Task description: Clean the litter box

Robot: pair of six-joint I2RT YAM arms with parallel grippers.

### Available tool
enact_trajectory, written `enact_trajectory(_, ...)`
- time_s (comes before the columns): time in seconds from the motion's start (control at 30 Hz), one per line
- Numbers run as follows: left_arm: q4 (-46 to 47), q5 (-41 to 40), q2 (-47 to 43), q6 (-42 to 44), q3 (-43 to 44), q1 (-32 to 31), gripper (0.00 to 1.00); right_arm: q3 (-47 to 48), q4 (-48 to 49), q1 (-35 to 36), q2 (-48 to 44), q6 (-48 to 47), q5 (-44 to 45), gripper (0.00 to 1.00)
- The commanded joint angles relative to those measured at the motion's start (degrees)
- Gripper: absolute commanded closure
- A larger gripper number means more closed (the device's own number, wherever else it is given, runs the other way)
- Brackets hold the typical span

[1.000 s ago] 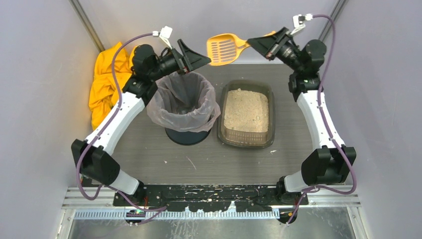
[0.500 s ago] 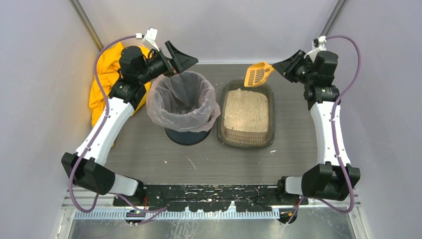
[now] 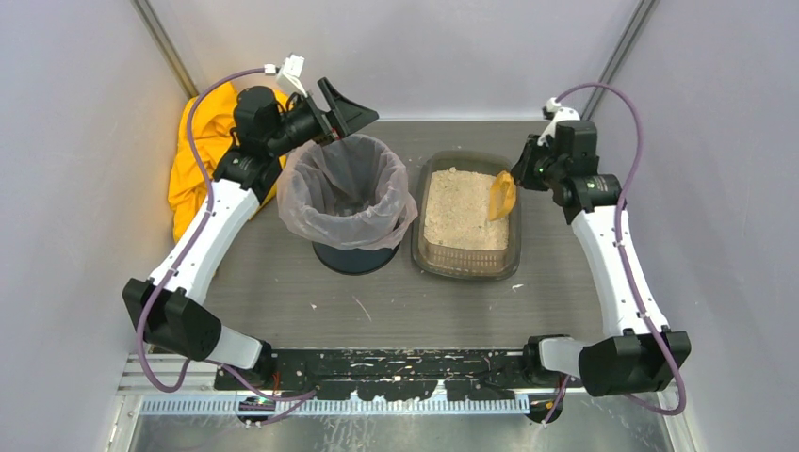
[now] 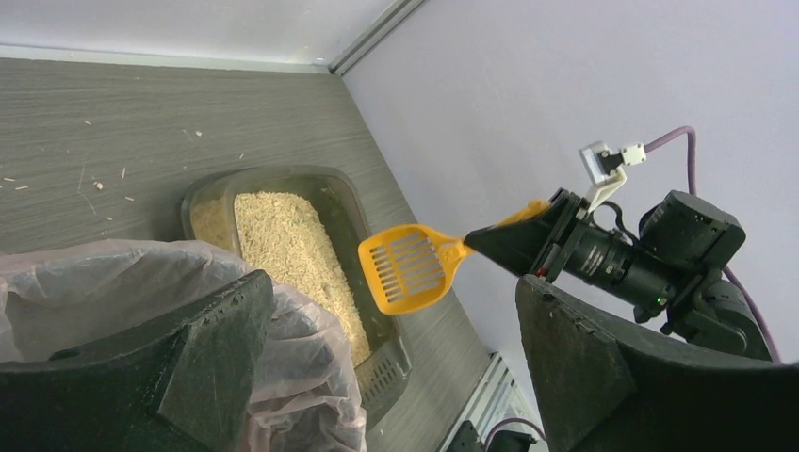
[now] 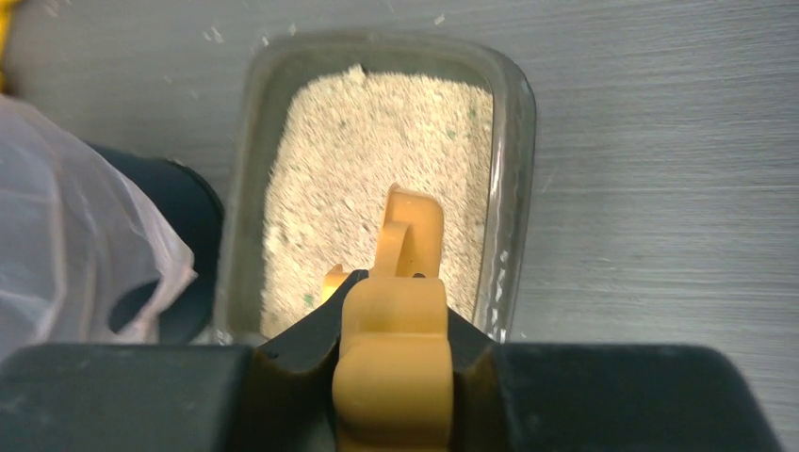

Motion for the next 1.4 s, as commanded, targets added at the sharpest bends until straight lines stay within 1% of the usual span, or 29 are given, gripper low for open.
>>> enact_trajectory(0.0,4.8,1.8,0.6,-1.3,0.0,-0.2,0.00,1.4,-4.1,6.4,0.2,-7.9,12.3,0.99)
enact_trajectory(0.13,6.6,2.1,0.6,-2.4,-1.2,-0.2,0.00,-0.3,-4.0,9.6,1.7,-9.0,16.7,0.99)
enact_trajectory(0.33,5.3,1.7,0.3,-0.5,-0.6,-0.2,0.00,-3.5,-0.1,10.2,4.4,-9.5,19.9,0.99)
enact_trajectory(0.43,4.7,1.7,0.6,-0.4,-0.4,-0.2,0.00,-4.4,1.9,10.2,6.8,-10.3,19.9,0.99)
enact_trajectory(0.8,2.4,1.3,0.6,0.9,0.0,-0.1,0.00,-6.5,9.3,10.2,11.8,-6.9,13.7,0.99)
enact_trajectory(1.03,2.5,1.1,1.1,1.0,0.3,-0.1,0.00,-4.4,12.3,9.8,13.3,-3.6,8.5,0.99)
enact_trajectory(1.13,2.7,1.2,1.4,0.9,0.5,-0.1,0.00,-4.1,14.8,8.8,14.3,-1.2,3.4,0.99)
enact_trajectory(1.27,2.7,1.2,1.6,0.8,0.6,-0.1,0.00,-3.8,16.6,8.0,15.3,0.5,0.6,0.99)
enact_trajectory(1.37,2.4,1.1,1.7,0.9,0.8,-0.1,0.00,-3.3,18.2,6.8,15.0,2.6,-3.1,0.99)
